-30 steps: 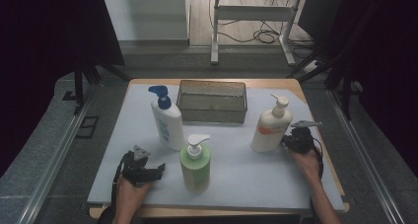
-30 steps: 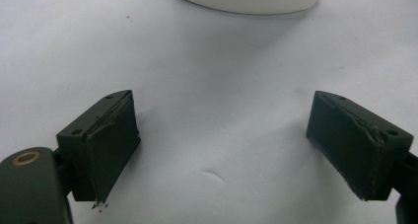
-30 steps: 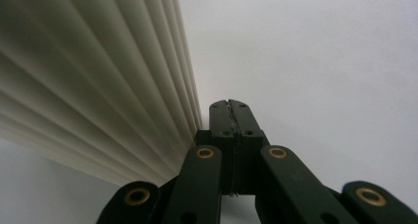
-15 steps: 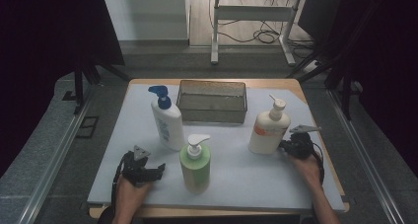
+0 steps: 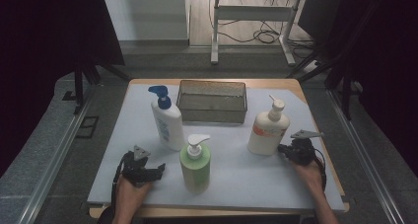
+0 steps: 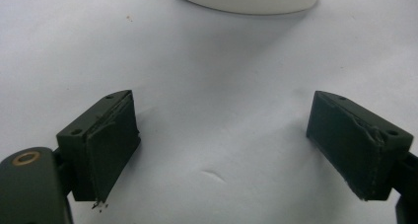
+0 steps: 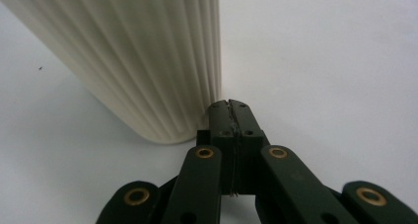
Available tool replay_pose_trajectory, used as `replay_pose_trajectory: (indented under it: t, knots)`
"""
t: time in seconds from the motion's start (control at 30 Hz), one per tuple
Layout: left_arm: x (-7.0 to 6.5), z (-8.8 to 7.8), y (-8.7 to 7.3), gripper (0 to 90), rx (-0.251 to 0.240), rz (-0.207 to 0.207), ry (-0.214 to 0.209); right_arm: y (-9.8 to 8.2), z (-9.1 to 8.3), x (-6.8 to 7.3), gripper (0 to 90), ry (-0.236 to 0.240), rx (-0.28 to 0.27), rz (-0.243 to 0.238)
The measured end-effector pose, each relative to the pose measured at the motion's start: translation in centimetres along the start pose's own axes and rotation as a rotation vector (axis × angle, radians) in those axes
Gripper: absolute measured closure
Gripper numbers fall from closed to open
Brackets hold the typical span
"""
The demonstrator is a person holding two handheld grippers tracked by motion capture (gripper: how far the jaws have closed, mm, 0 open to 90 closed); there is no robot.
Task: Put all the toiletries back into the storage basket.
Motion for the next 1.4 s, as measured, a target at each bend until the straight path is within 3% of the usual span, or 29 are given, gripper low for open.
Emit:
replay_pose_trajectory:
  t: [0.57, 0.77, 0.97, 1.4]
  knots:
    - [0.0, 0.0, 0.0, 11.7, 0.0, 0.0, 0.0, -0.5, -0.3, 2.0, 89.0, 0.027, 0.011, -0.044]
    - [0.0, 0.0, 0.0, 11.7, 0.001, 0.0, 0.0, 0.4, 0.5, 1.2, 89.4, -0.01, 0.004, -0.047]
    - [0.0, 0.0, 0.0, 11.7, 0.0, 0.0, 0.0, 1.1, 1.1, 0.6, 89.7, -0.002, -0.012, -0.055]
    - [0.0, 0.0, 0.0, 11.7, 0.0, 0.0, 0.0, 0.4, 0.5, 2.2, 89.7, 0.042, -0.002, -0.085]
Point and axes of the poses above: each handheld gripper's, and its own axes: z roughly forward along the jaws, y roughly out of its top, x roughly to its left, the point moved 2 cm from there along z, roughly forward along the jaws, and after that the axes turned 2 degrees about y, right-handed, at the moved point
